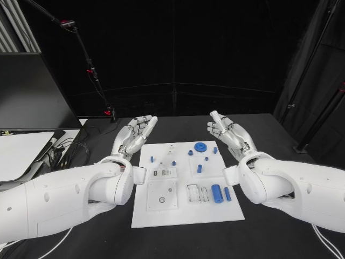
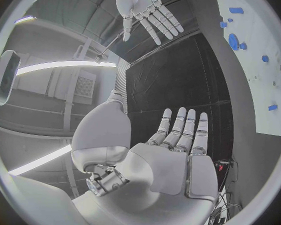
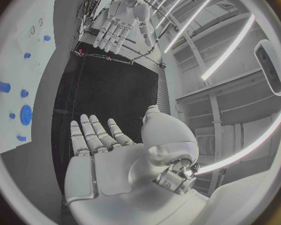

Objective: Assemble the parts on the task board

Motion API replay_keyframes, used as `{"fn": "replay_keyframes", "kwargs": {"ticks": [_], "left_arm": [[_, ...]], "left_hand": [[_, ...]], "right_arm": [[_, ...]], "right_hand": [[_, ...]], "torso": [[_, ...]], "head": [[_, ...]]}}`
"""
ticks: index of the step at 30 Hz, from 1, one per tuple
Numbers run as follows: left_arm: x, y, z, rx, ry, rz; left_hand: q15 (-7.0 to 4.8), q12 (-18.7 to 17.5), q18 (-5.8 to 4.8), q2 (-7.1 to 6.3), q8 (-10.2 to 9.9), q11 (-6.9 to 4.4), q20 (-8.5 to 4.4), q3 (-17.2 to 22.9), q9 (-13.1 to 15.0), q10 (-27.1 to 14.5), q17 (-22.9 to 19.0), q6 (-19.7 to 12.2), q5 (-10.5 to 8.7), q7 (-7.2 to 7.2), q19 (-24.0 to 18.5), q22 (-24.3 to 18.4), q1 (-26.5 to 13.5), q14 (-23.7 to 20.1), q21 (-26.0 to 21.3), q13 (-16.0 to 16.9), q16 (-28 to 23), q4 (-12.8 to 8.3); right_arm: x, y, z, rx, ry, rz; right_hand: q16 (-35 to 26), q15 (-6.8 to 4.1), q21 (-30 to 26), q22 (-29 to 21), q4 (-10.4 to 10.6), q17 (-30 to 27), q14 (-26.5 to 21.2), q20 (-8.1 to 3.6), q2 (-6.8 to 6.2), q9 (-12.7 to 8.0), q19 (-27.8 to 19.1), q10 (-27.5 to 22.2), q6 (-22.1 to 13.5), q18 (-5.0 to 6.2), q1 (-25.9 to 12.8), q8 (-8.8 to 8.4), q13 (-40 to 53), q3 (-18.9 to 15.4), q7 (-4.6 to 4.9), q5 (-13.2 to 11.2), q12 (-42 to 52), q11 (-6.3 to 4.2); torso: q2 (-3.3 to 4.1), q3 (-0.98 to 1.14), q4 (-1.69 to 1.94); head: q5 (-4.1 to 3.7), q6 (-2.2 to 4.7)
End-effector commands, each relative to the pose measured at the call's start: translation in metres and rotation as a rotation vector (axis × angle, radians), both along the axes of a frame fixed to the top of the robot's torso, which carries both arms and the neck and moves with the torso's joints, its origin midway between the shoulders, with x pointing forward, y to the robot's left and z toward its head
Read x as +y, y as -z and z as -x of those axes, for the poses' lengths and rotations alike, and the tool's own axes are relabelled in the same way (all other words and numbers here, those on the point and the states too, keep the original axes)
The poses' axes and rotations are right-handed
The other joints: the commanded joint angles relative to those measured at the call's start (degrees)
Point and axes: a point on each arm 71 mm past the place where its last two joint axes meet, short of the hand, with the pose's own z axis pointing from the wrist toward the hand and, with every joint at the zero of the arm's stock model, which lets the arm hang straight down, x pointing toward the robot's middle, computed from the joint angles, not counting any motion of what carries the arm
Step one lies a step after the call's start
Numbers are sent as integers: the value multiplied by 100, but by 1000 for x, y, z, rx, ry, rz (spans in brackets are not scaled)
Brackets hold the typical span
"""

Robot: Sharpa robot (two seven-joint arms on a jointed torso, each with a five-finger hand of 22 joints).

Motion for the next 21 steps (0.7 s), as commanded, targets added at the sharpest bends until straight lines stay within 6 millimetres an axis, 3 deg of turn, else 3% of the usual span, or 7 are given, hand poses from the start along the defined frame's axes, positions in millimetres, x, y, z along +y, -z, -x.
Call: {"fn": "replay_keyframes", "kwargs": {"ticks": [1,9,10,11,16,21], "left_arm": [[-7,-26,7,-352,116,29],[-9,-30,10,-428,155,24],[-8,-29,7,-426,161,26],[-8,-29,6,-425,161,26],[-9,-28,5,-420,162,25],[-10,-28,4,-417,159,21]], "left_hand": [[37,57,76,27,63,23,11,11,3,29,4,34,23,926,41,19,58,-7,22,4,57,29],[40,72,80,65,72,23,17,39,-8,37,-1,38,23,926,37,19,55,-10,27,-4,61,27],[40,72,80,65,72,23,17,39,-8,37,-1,38,23,926,37,19,55,-10,27,-4,61,27],[46,80,80,81,76,28,23,52,-13,43,-3,40,25,927,46,25,59,-13,34,-7,62,26],[95,166,96,219,125,62,84,147,-46,168,-3,122,17,938,256,137,82,84,162,-24,122,21],[108,186,101,235,136,67,106,170,-63,203,-7,150,20,939,273,145,121,115,182,-37,135,17]], "right_arm": [[11,-6,5,-72,-150,57],[11,-7,6,-78,-162,64],[6,-5,3,-65,-156,72],[6,-5,3,-63,-157,72],[4,-4,2,-59,-163,72],[3,-3,1,-52,-169,73]], "right_hand": [[34,36,20,5,26,6,-3,35,25,4,7,2,27,50,64,25,5,-19,998,17,34,30],[37,36,21,5,25,6,-3,35,29,3,8,3,26,50,67,24,5,-21,1000,16,40,28],[41,36,21,5,24,6,-2,35,27,3,10,5,27,50,70,28,6,-26,1001,16,46,27],[45,36,22,6,24,6,-1,35,25,4,11,6,27,50,71,31,6,-29,1002,15,51,26],[148,29,24,5,23,17,53,33,35,5,4,73,37,53,103,66,29,-66,1008,15,185,17],[365,18,64,29,24,47,221,30,82,-4,102,167,34,69,148,89,57,-118,999,14,357,24]], "torso": [[0,0,-1],[0,0,-1],[-1,5,12],[2,9,16],[8,15,29],[38,37,50]], "head": [[1,0],[1,0],[73,-69],[84,-87],[123,-114],[147,-123]]}}
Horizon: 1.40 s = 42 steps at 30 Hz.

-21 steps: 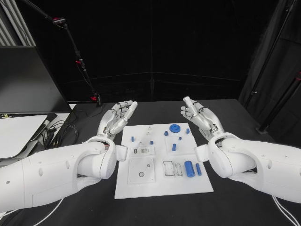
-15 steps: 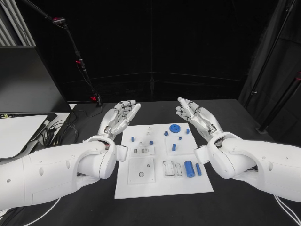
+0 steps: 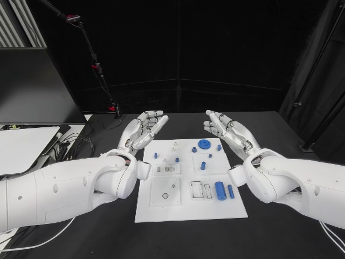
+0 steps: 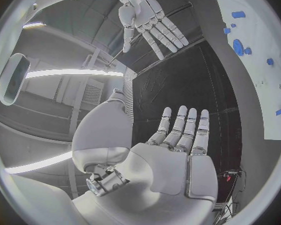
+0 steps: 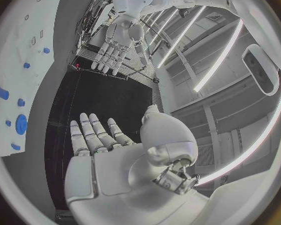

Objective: Assemble the parts on the task board

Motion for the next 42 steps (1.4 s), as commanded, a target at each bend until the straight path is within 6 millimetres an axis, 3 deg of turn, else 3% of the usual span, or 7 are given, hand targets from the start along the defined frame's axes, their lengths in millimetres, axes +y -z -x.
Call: {"fn": "replay_keyframes", "kwargs": {"ticks": [1,10,18,28,32,38,42], "left_arm": [[-4,-24,8,-344,74,73],[-4,-24,8,-338,77,74],[-6,-24,9,-332,84,79],[-8,-24,7,-322,93,83],[-9,-25,7,-320,97,85],[-11,-25,7,-321,104,89],[-13,-26,8,-320,109,93]], "left_hand": [[-1,40,100,36,32,3,16,33,-11,39,-7,49,21,935,35,8,24,45,30,-10,24,2],[9,74,117,150,61,1,44,88,-45,114,-19,135,21,934,13,5,65,62,42,-38,25,-1],[14,77,122,152,59,2,54,89,-59,123,-21,143,59,934,19,11,65,66,53,-48,26,0],[42,75,135,194,43,10,99,119,-106,122,-23,137,138,935,53,38,117,82,93,-74,30,-4],[45,76,140,209,43,10,107,127,-113,123,-24,140,155,936,54,40,128,86,98,-77,32,-5],[48,78,145,217,43,11,115,131,-121,126,-24,144,174,936,64,46,137,90,107,-79,33,-5],[49,80,150,223,45,11,121,135,-127,130,-24,151,189,936,78,55,144,95,119,-81,35,-5]], "right_arm": [[1,-1,0,-1,-37,5],[-5,0,-2,-4,-53,1],[-14,1,-4,5,-97,22],[-26,-20,-22,-34,-93,91],[-32,-32,-31,-56,-90,125],[-37,-44,-43,-87,-87,181],[-41,-52,-54,-158,-80,282]], "right_hand": [[218,-23,92,40,-7,26,191,26,34,-7,160,129,32,73,96,65,29,-84,999,15,183,-3],[950,-323,1122,572,-12,93,1971,-55,20,62,2584,1214,188,346,445,551,147,-261,978,8,961,-140],[589,-440,1253,565,-11,-94,2841,-106,100,-16,3070,1481,54,424,625,641,-33,-367,875,4,901,-181],[712,-837,1836,764,-12,155,4651,-204,217,-98,4213,1682,-61,671,677,683,-47,-506,475,25,705,-456],[1611,-1094,2558,1115,-15,687,5937,-503,256,-116,5115,1895,-67,660,740,777,-45,-552,278,35,665,-687],[4757,-1249,4160,2153,11,4419,7083,-734,311,-173,5806,2229,-79,651,952,966,-45,-520,144,32,639,-776],[5877,-1247,6022,4205,-44,6574,7531,-694,211,-173,6159,2546,244,439,1355,1472,-46,-438,146,30,682,-835]], "torso": [[39,27,28],[183,66,68],[373,70,131],[637,86,260],[735,94,323],[835,98,394],[919,104,440]], "head": [[18,-21],[-10,-32],[-23,-90],[-254,-89],[-353,-39],[-474,-5],[-518,1]]}}
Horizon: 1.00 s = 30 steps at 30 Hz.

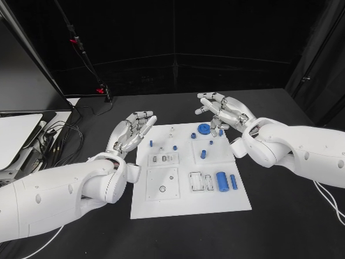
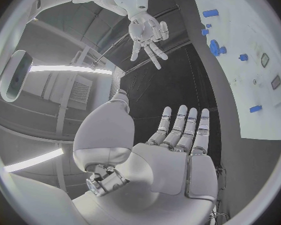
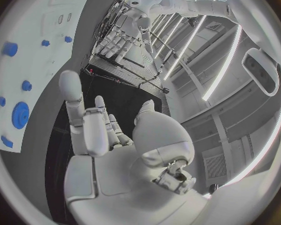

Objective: Assemble the parts on the task board

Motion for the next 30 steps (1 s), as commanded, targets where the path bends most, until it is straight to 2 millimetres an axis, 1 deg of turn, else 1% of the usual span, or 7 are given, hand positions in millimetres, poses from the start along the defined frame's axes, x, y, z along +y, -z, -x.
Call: {"fn": "replay_keyframes", "kwargs": {"ticks": [1,5,6,7,11,16,30], "left_arm": [[-3,-23,9,-311,64,87],[-6,-23,9,-309,70,89],[-7,-23,9,-309,72,90],[-8,-22,8,-309,75,91],[-10,-22,8,-307,81,95],[-11,-22,8,-304,85,97],[-5,-21,7,-299,76,91]], "left_hand": [[6,35,93,52,22,12,39,27,-9,29,-6,48,23,917,-4,6,16,52,33,-6,36,-8],[8,39,100,77,24,12,49,37,-19,36,-6,59,40,916,5,13,24,59,44,-8,38,-8],[8,39,100,77,24,12,49,37,-19,36,-6,59,40,916,6,13,24,59,45,-8,38,-8],[10,40,104,92,25,12,55,42,-24,39,-6,63,47,916,4,13,27,62,47,-9,39,-9],[11,40,107,105,25,12,59,46,-28,40,-6,66,52,916,2,13,30,64,49,-10,39,-10],[13,41,110,122,24,12,64,52,-34,41,-6,69,61,916,1,14,34,66,52,-11,39,-10],[19,40,120,177,22,13,79,69,-54,40,-7,78,91,916,-13,11,46,70,57,-14,39,-14]], "right_arm": [[2,-6,-8,-77,-34,149],[-1,-10,-19,-158,-20,285],[-2,-10,-21,-169,-14,306],[-3,-10,-24,-182,-7,328],[-7,-9,-31,-207,19,409],[-9,-7,-39,-236,50,518],[6,1,-50,-308,64,839]], "right_hand": [[397,-24,875,979,-53,909,328,-1,-94,16,209,245,376,-111,349,364,3,58,133,-5,55,-40],[563,-62,1506,1784,-190,1391,440,-25,-246,103,431,556,1557,-215,899,988,0,154,318,16,56,-103],[584,-73,1706,2025,-280,1429,442,-25,-261,21,452,689,1993,-256,1209,752,-14,264,354,80,-6,-151],[558,-109,2457,3420,-277,1254,415,-34,-319,10,1105,877,2319,-522,1319,615,-2,291,345,-20,-19,-161],[578,-153,2879,4249,-477,1265,418,-62,-387,11,1454,1153,2971,-682,1779,235,-7,500,304,-10,-169,-188],[597,-129,2954,4351,-643,1267,412,-40,-481,8,1441,1264,3664,-692,2225,-473,-11,757,241,-11,-577,-169],[583,-244,2942,4322,-951,1228,398,-137,-716,7,1383,1186,3975,-679,2921,-1109,-12,970,135,-26,-1070,-260]], "torso": [[122,8,65],[186,8,113],[193,10,133],[200,14,166],[224,19,228],[255,26,285],[261,23,341]], "head": [[-34,10],[-81,31],[-100,33],[-119,28],[-144,32],[-156,21],[-173,-113]]}}
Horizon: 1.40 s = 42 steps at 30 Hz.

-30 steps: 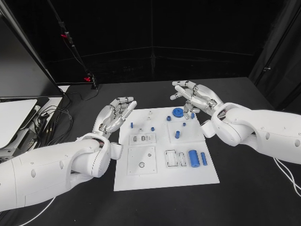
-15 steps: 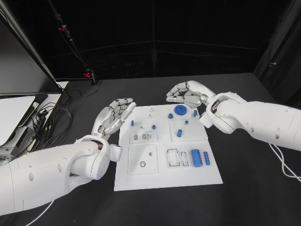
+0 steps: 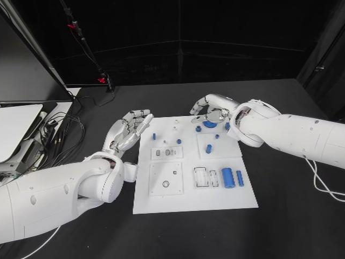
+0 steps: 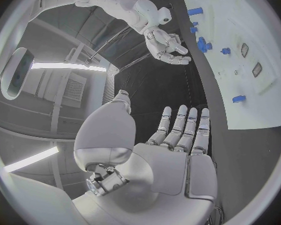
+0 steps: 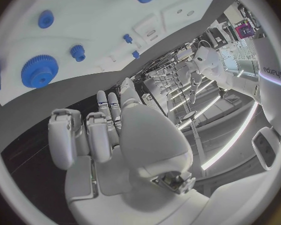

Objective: Assemble the parts on the task board

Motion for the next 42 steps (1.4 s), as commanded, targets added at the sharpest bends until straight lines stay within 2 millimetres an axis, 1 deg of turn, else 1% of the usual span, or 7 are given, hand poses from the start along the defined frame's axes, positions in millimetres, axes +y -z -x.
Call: {"fn": "replay_keyframes", "kwargs": {"ticks": [1,4,9,16,28,31,42], "left_arm": [[0,-21,8,-302,50,85],[1,-21,7,-303,48,83],[3,-21,7,-302,45,82],[5,-21,7,-300,42,79],[6,-20,6,-296,38,76],[6,-20,5,-295,38,75],[7,-20,5,-292,38,75]], "left_hand": [[-1,19,46,58,23,13,37,25,-7,41,-8,39,36,916,-12,6,-14,49,21,-10,39,-3],[-1,18,47,64,22,14,39,27,-10,38,-9,38,40,916,-16,4,-11,48,20,-10,39,-3],[-1,16,49,75,20,14,42,30,-15,35,-9,38,50,916,-21,3,-6,45,20,-11,37,-4],[0,15,50,85,19,14,44,33,-20,32,-9,39,57,916,-30,0,-1,44,18,-12,37,-4],[3,13,53,112,16,15,49,39,-29,26,-10,38,69,916,-41,-3,4,39,18,-13,35,-5],[4,12,54,130,13,15,52,43,-35,23,-10,37,73,916,-46,-4,7,37,19,-13,35,-5],[6,11,55,144,12,16,54,46,-40,20,-10,37,78,916,-50,-4,10,35,19,-13,34,-6]], "right_arm": [[3,2,-2,-39,26,167],[7,4,-4,-40,35,219],[11,7,-6,-19,53,271],[11,10,-9,-2,75,312],[16,17,-13,52,90,373],[18,19,-14,59,91,382],[23,26,-19,74,102,414]], "right_hand": [[0,-38,3,675,-43,215,357,-50,-38,-1,51,11,48,-64,99,-87,-2,1,6,-39,-62,-57],[2,-40,3,679,-48,235,360,-56,-77,-3,50,-5,29,-65,146,-189,-2,5,3,-41,-131,-59],[-5,-44,-8,656,-37,208,355,-64,-113,-2,32,-23,20,-60,162,-277,-1,3,10,-41,-194,-58],[-14,-40,-17,633,-38,167,347,-63,-122,0,15,-24,23,-54,178,-313,0,10,14,-41,-219,-56],[-22,-28,-25,622,-51,154,345,-54,-137,9,3,92,111,-52,264,-408,10,54,-1,-40,-257,-61],[-22,-23,-25,623,-54,155,346,-51,-133,10,3,123,135,-52,285,-431,9,68,-1,-40,-267,-61],[-25,-12,-33,608,-63,146,346,-42,-124,11,-8,174,189,-48,337,-484,5,104,-5,-40,-306,-61]], "torso": [[-25,-14,19],[-42,-23,11],[-70,-32,13],[-98,-53,13],[-131,-65,22],[-149,-75,17],[-170,-86,23]], "head": [[-1,-44],[24,-86],[43,-139],[44,-190],[29,-245],[29,-266],[13,-277]]}}
